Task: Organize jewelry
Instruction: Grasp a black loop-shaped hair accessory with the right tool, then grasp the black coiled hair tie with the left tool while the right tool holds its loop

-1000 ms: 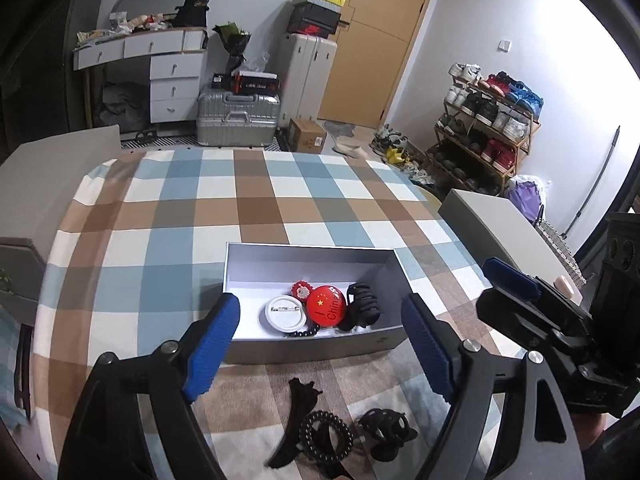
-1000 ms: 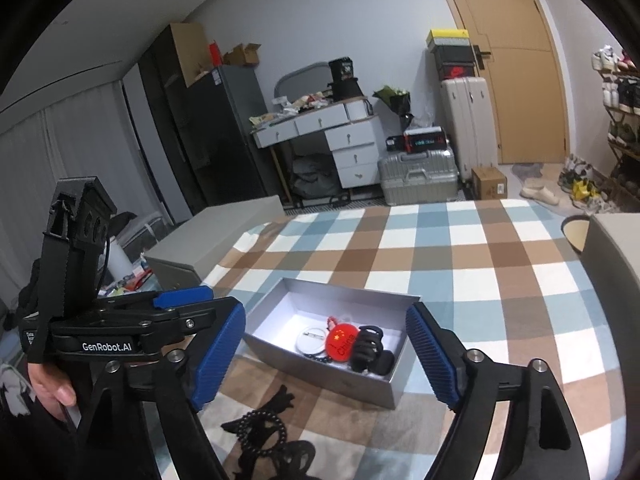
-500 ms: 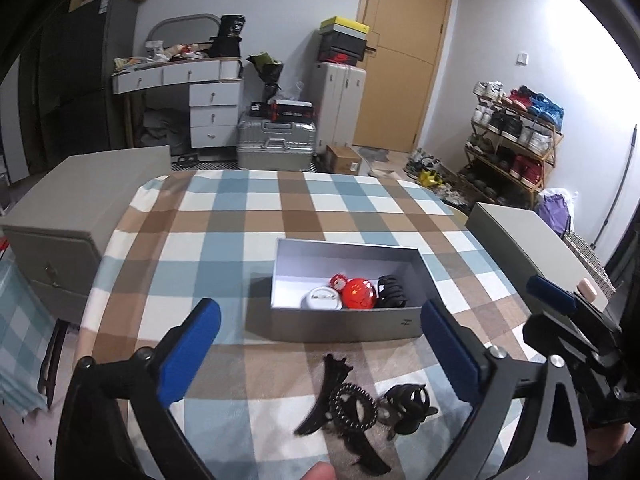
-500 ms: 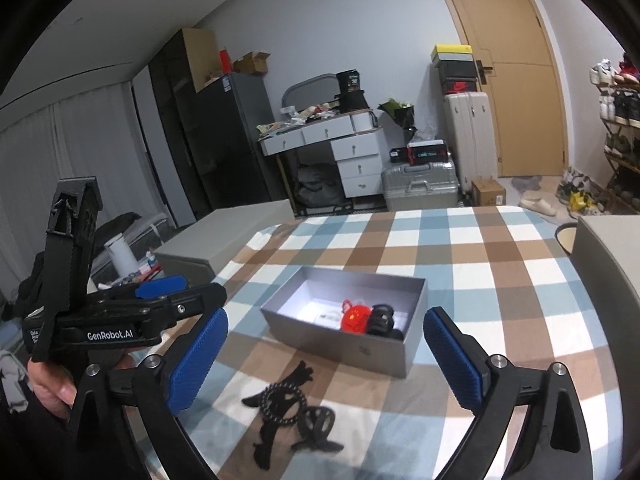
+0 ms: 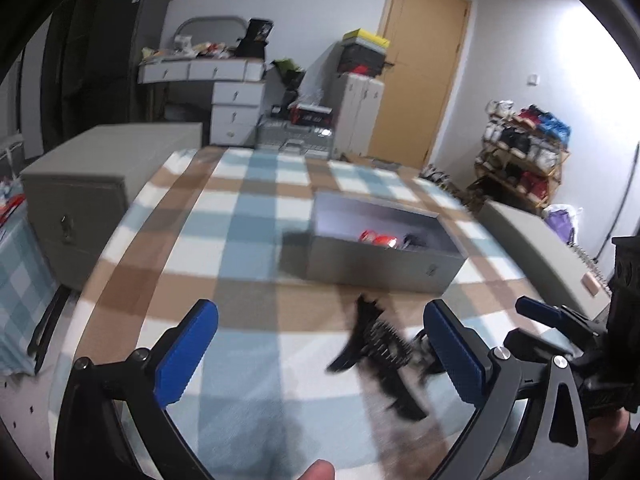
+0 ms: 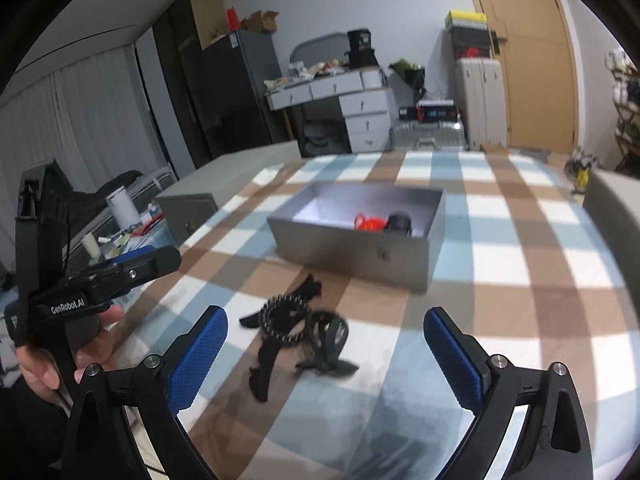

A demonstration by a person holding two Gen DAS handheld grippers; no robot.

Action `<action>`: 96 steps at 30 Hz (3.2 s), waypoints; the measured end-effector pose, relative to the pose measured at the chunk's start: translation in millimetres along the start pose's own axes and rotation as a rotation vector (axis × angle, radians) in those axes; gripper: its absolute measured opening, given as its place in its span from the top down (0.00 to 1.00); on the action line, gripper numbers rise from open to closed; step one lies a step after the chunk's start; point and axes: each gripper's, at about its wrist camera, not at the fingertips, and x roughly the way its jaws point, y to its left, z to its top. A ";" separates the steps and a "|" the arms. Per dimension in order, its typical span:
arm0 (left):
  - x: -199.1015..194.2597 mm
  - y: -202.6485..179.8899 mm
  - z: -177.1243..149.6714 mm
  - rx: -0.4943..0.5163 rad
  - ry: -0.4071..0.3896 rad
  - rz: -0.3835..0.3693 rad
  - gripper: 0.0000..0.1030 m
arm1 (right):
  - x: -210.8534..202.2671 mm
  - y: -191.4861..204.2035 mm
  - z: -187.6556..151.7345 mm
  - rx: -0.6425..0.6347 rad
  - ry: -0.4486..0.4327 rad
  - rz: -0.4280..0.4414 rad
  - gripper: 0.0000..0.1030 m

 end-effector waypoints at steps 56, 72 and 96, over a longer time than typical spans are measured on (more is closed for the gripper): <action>25.5 -40.3 -6.2 0.221 0.195 0.055 0.02 | 4.3 -33.1 -16.1 0.115 0.047 0.011 0.70; 77.5 -79.5 -10.0 0.412 0.386 0.036 0.02 | -16.0 -41.9 -22.4 0.121 -0.019 0.008 0.70; 82.7 -94.6 -20.0 0.547 0.446 0.030 0.61 | -23.7 -50.8 -25.7 0.162 -0.043 0.013 0.70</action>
